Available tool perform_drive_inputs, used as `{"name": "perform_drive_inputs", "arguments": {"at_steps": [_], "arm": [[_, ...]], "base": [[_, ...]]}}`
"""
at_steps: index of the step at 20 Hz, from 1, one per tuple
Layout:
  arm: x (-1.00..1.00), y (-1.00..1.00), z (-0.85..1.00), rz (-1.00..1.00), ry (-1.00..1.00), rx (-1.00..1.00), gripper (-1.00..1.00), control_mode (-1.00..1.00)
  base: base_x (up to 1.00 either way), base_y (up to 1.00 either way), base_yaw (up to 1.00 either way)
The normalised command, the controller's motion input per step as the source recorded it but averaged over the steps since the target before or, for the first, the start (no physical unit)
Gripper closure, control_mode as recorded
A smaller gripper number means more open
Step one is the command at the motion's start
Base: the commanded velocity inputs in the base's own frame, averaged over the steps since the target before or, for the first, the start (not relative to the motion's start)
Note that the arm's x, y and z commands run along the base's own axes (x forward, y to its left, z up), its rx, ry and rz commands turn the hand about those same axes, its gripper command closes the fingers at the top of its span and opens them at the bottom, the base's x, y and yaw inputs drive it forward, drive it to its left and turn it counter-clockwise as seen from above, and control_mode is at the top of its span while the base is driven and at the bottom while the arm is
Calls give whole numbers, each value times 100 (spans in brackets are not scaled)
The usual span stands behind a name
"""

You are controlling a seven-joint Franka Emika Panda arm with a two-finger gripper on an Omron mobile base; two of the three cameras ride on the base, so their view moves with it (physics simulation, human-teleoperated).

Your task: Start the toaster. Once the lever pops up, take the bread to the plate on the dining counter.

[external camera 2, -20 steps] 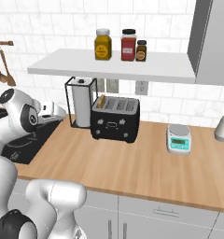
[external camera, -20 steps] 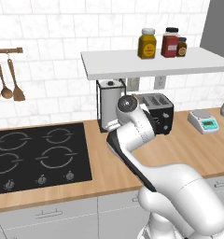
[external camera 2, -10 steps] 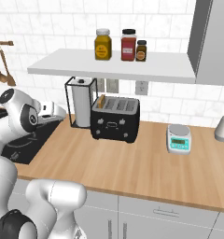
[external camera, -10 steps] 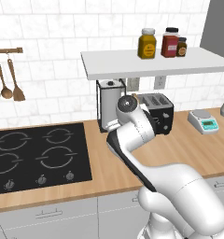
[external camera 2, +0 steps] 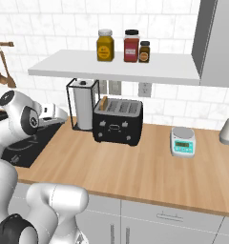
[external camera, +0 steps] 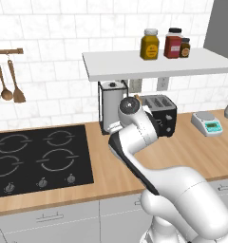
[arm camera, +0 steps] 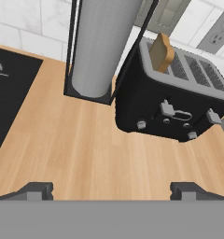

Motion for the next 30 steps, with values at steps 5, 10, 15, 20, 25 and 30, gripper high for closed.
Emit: {"name": "perform_drive_inputs", "arguments": {"at_steps": [5, 10, 15, 20, 25, 30], "arm": [[0, 0, 0, 0, 0, 0, -100, -100], [0, 0, 0, 0, 0, 0, -100, -100], [0, 0, 0, 0, 0, 0, -100, -100], [4, -1, 0, 1, 0, 0, -100, -100], [0, -45, 11, 1, -19, 2, -100, -100], [21, -84, 30, 0, -22, 27, -100, -100]], "base": [[0, 0, 0], [0, 0, 0], [0, 0, 0], [0, 0, 0], [0, 0, 0], [0, 0, 0]]}}
